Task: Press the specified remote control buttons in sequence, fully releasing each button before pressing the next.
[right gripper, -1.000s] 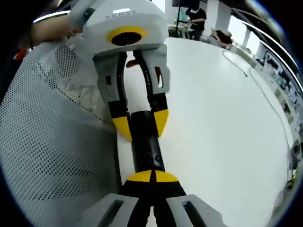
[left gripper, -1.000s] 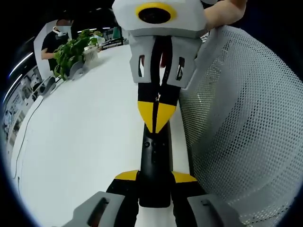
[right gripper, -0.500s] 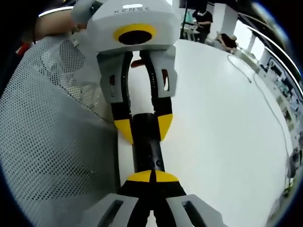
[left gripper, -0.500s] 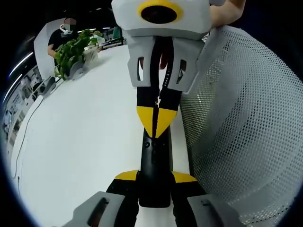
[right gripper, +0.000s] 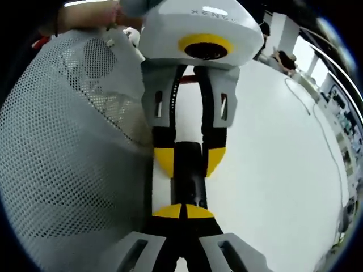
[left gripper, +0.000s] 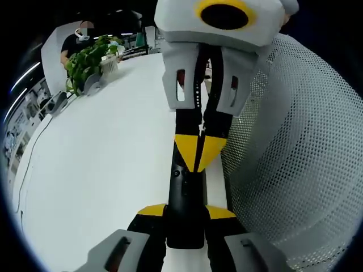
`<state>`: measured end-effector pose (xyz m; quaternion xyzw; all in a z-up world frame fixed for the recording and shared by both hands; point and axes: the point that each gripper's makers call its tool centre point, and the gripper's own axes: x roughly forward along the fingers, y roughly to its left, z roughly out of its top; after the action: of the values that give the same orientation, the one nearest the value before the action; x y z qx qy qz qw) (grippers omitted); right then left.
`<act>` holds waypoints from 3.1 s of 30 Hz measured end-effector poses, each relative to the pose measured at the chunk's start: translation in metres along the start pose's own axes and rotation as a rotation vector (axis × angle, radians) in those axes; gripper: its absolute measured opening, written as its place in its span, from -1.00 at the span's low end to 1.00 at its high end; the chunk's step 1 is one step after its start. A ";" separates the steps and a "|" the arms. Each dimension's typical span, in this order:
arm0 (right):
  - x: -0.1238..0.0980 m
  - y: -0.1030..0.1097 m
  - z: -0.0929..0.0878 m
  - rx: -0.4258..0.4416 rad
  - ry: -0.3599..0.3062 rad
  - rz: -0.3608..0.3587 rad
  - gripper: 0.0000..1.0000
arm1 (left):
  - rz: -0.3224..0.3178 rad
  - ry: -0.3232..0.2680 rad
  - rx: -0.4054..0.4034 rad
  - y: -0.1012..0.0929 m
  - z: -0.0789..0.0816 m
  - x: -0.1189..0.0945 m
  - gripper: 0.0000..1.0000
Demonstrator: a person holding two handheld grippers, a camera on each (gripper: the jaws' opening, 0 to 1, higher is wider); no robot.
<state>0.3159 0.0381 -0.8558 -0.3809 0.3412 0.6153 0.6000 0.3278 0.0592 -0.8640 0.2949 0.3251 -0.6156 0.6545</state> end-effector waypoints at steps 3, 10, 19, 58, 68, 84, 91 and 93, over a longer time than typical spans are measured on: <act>0.001 0.002 0.000 -0.044 0.005 0.002 -1.00 | -0.002 -0.001 0.001 0.000 0.000 0.000 -0.48; 0.005 0.008 0.002 -0.112 0.026 0.014 -1.00 | -0.005 -0.002 0.003 -0.001 0.001 0.001 -0.48; 0.005 0.006 0.002 -0.113 0.041 0.006 -1.00 | -0.005 -0.003 0.002 -0.001 0.001 0.001 -0.48; 0.002 -0.013 0.001 0.065 0.072 -0.006 -1.00 | -0.006 -0.015 -0.002 -0.001 0.001 0.001 -0.49; 0.000 -0.015 0.002 0.196 -0.025 0.040 -1.00 | -0.003 -0.017 -0.005 -0.001 0.001 0.000 -0.48; 0.005 -0.025 0.001 0.293 0.048 0.072 -1.00 | -0.004 -0.024 -0.006 0.000 0.001 0.001 -0.49; 0.009 -0.032 0.002 0.352 0.043 0.056 -1.00 | -0.004 -0.026 -0.008 0.000 0.001 0.001 -0.49; 0.008 -0.030 0.003 0.372 0.064 0.067 -1.00 | -0.004 -0.027 -0.006 -0.001 0.001 0.000 -0.49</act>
<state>0.3456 0.0459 -0.8604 -0.2711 0.4803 0.5487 0.6283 0.3270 0.0585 -0.8635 0.2839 0.3186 -0.6199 0.6585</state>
